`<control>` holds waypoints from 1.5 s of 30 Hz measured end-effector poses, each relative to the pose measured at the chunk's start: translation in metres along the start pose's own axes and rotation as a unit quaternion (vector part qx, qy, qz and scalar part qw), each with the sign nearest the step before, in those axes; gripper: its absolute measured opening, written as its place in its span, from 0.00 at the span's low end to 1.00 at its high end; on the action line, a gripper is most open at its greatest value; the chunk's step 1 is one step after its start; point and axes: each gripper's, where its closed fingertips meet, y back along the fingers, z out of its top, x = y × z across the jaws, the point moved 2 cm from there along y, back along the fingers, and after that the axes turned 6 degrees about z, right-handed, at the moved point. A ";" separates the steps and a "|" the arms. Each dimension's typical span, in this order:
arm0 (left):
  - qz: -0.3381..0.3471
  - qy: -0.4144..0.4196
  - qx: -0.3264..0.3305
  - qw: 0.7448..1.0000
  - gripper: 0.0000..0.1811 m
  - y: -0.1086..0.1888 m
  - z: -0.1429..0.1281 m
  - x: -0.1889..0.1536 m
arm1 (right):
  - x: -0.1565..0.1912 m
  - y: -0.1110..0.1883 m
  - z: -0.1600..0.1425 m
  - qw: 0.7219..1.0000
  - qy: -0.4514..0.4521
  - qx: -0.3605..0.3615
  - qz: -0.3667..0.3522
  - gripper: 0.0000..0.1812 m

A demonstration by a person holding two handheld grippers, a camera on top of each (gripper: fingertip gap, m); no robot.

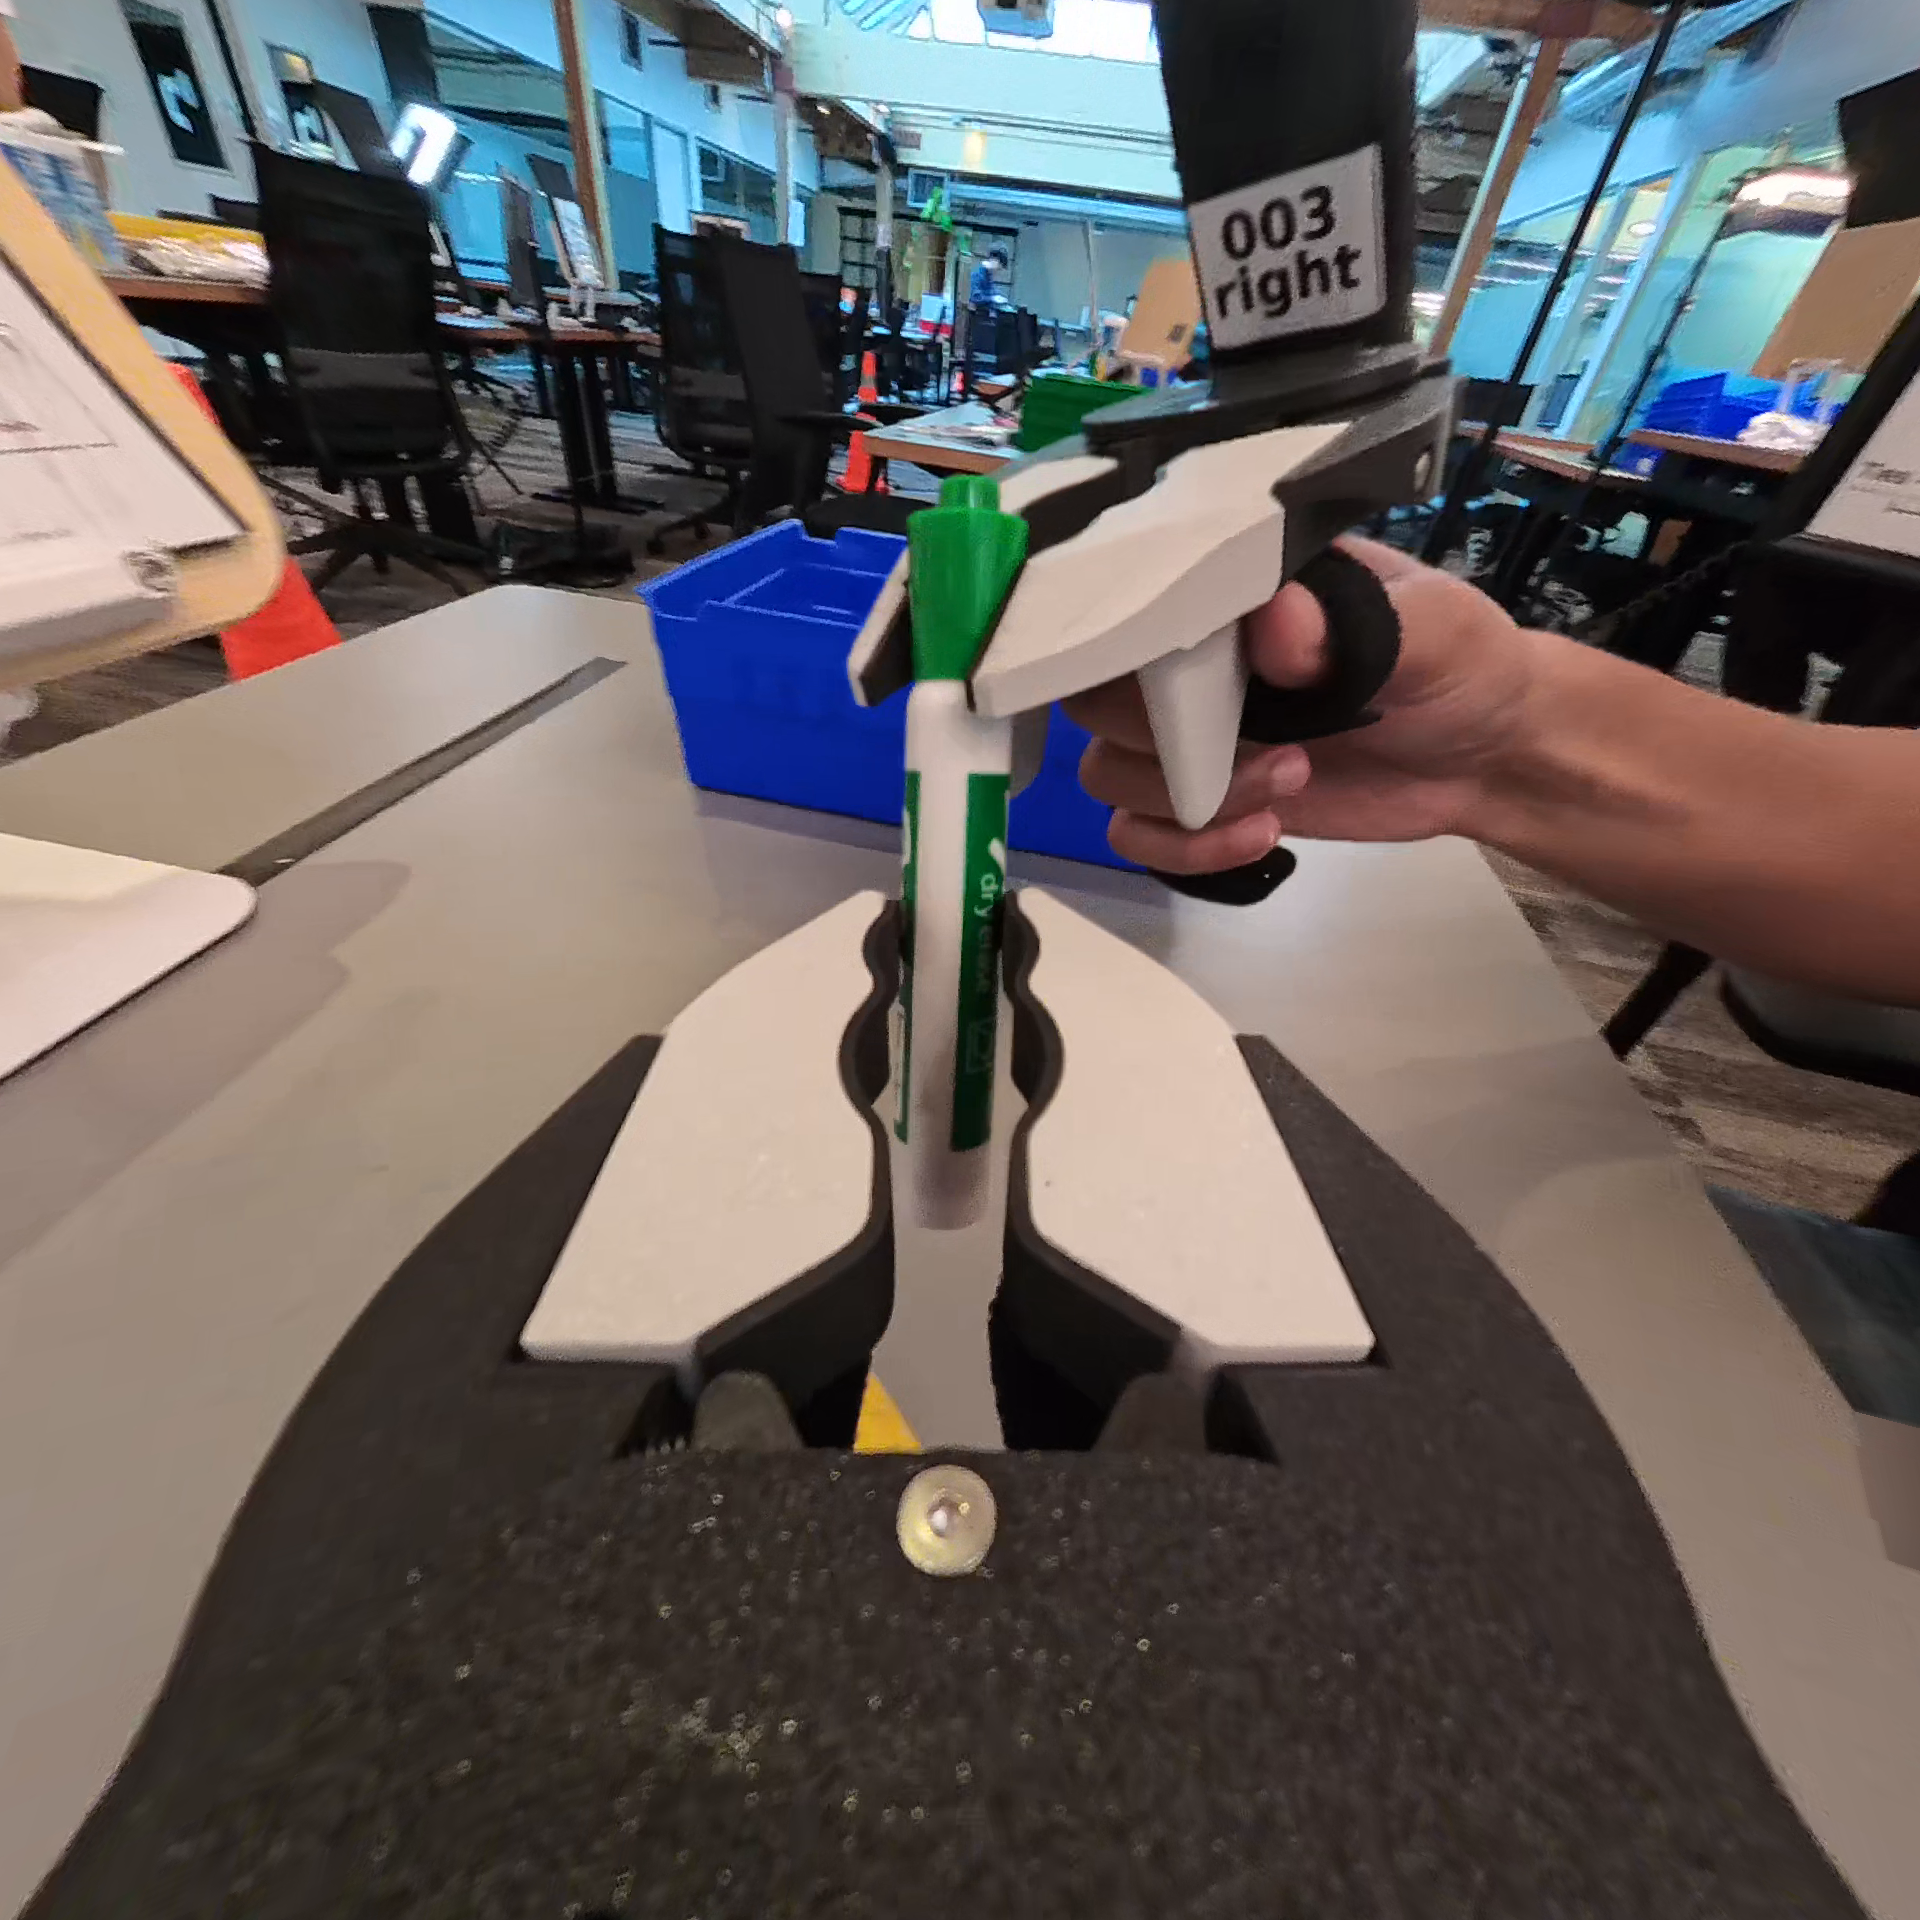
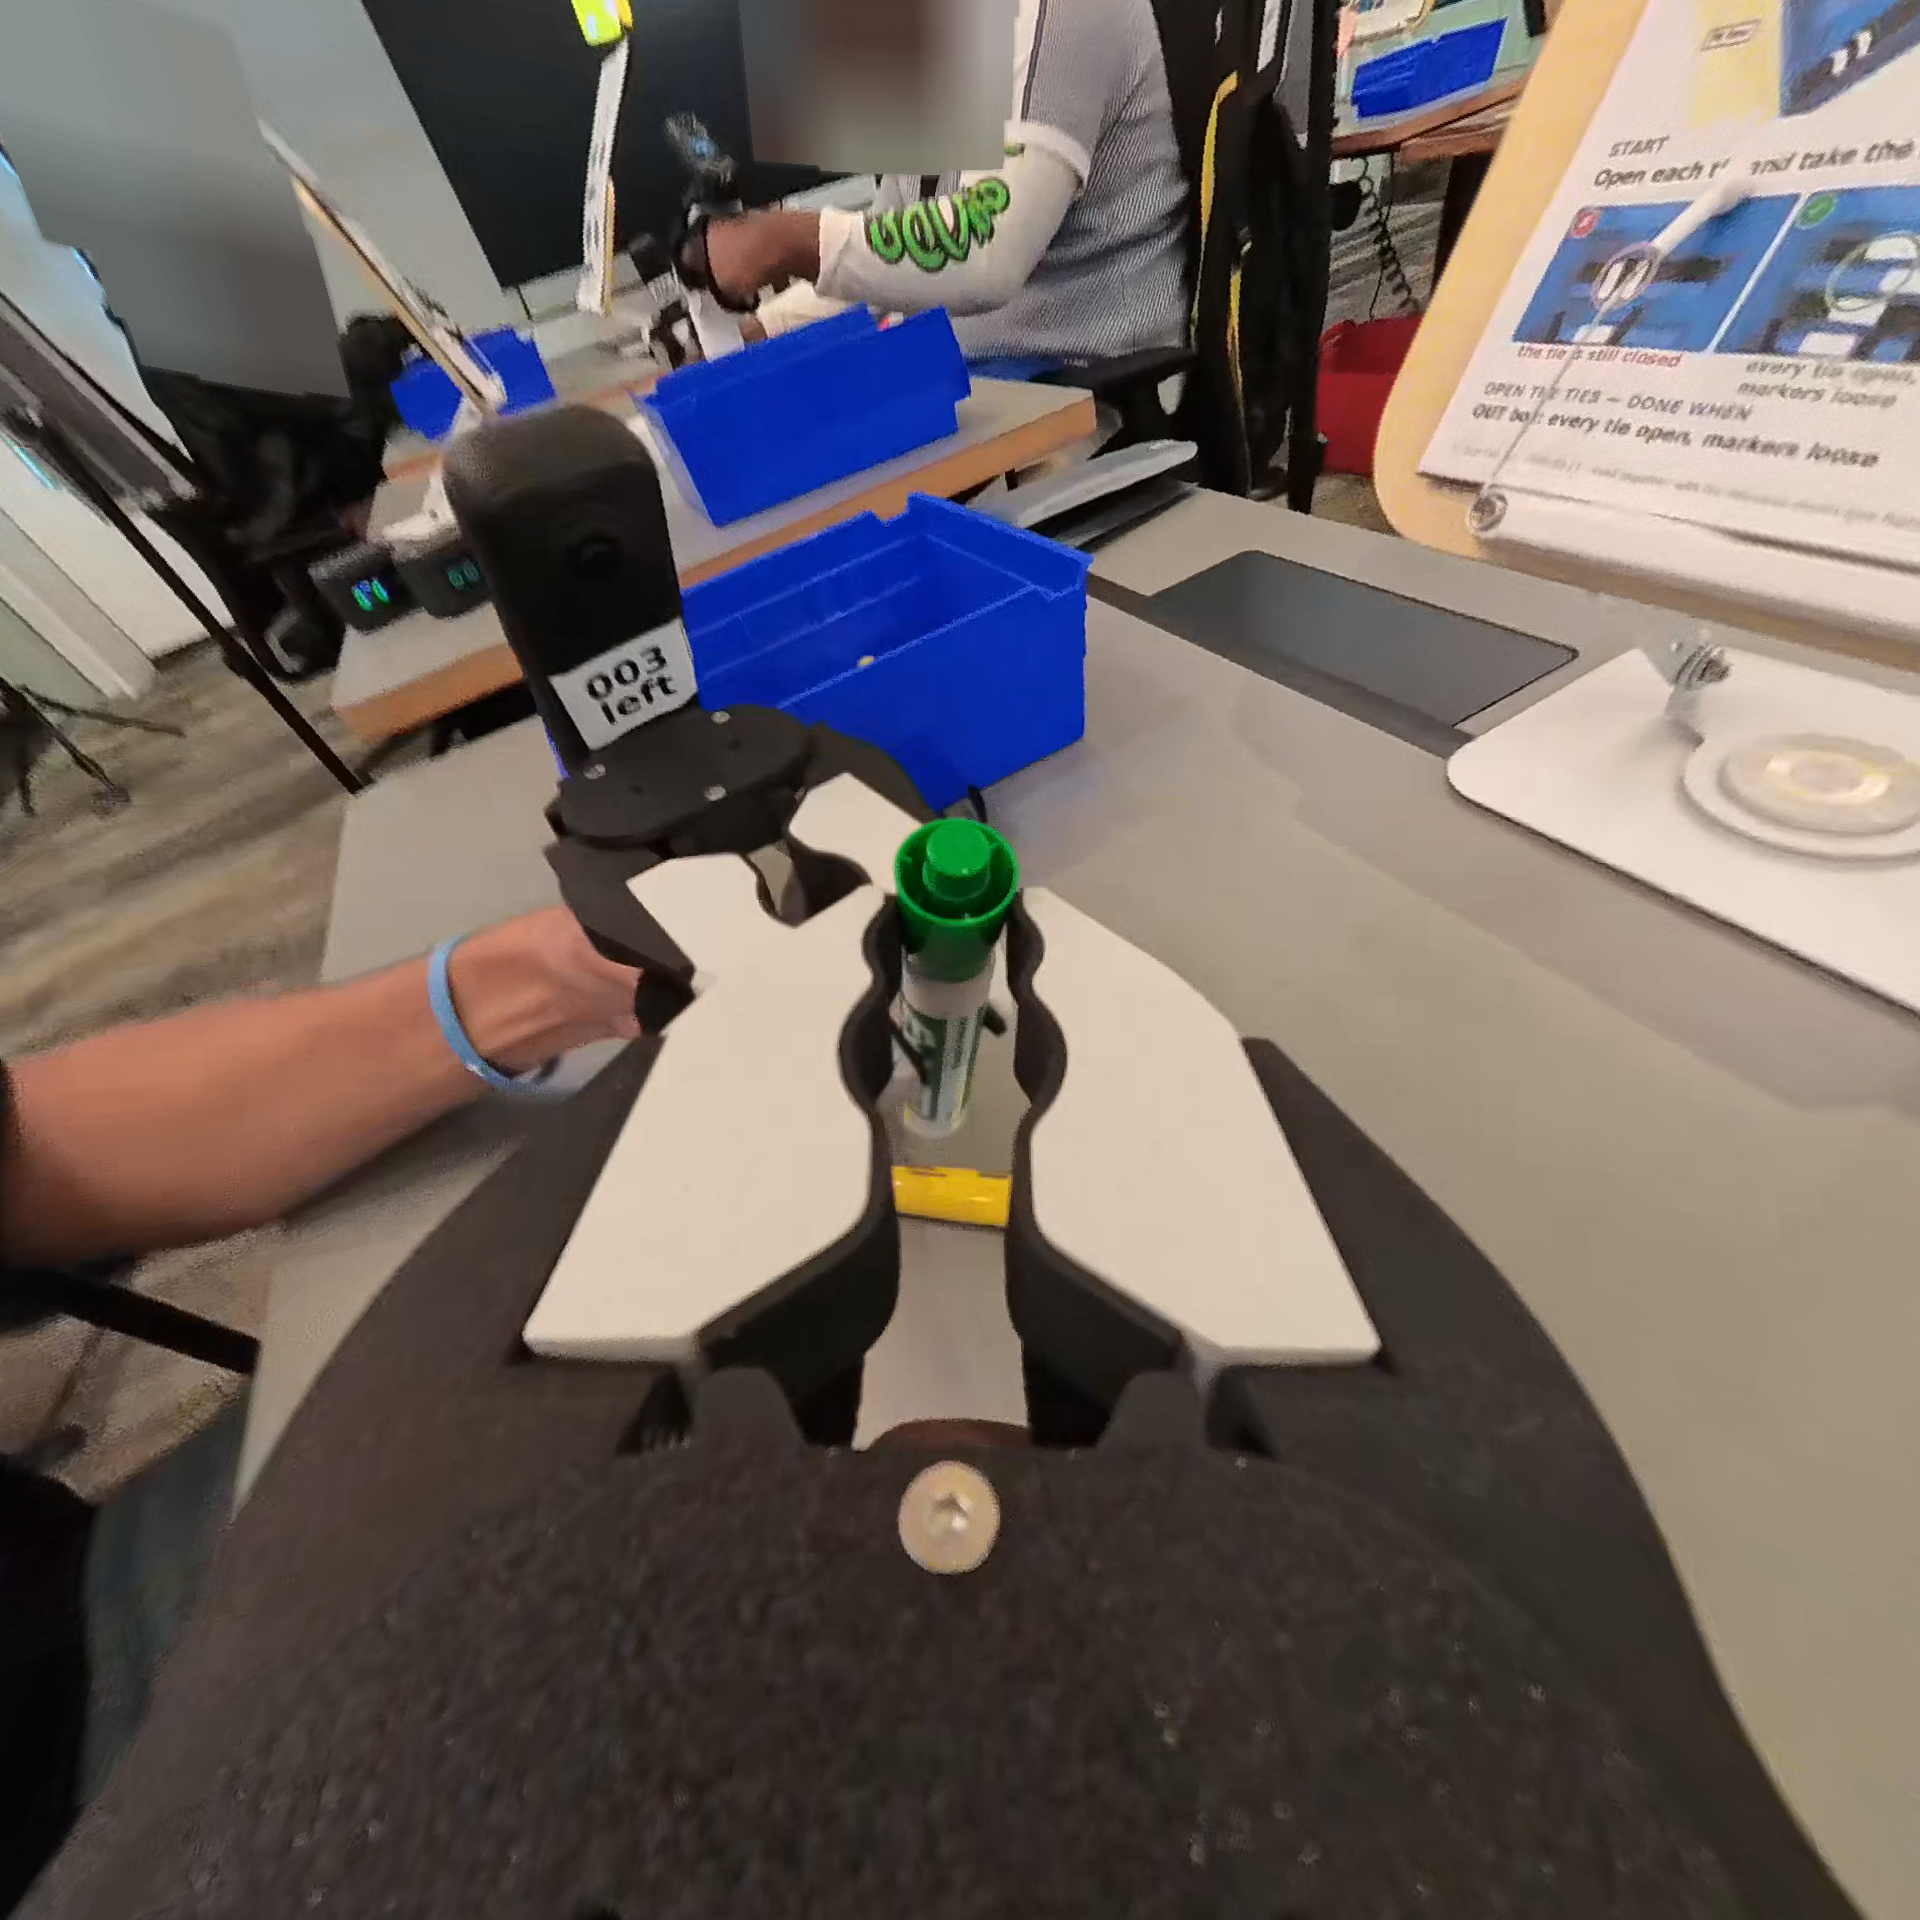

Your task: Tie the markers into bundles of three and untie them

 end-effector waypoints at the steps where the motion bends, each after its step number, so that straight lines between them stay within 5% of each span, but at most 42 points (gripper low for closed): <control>1: 0.011 0.003 -0.002 1.000 0.10 0.003 0.000 0.006 | -0.003 -0.003 0.003 1.000 0.020 0.009 -0.008 0.10; 6: 0.106 0.016 0.022 0.994 0.30 0.027 0.002 0.049 | -0.042 -0.021 0.003 0.991 0.089 0.080 -0.058 0.10; 13: 0.224 0.000 0.007 0.975 0.25 0.048 0.003 0.084 | -0.077 -0.064 -0.024 0.985 0.112 0.112 -0.065 0.10; 35: 0.205 0.032 0.033 0.978 0.24 0.040 -0.015 0.085 | -0.091 -0.077 -0.043 0.985 0.101 0.127 -0.051 0.11; 45: 0.209 0.033 0.030 0.977 0.25 0.041 -0.014 0.087 | -0.087 -0.072 -0.041 0.983 0.113 0.137 -0.055 0.23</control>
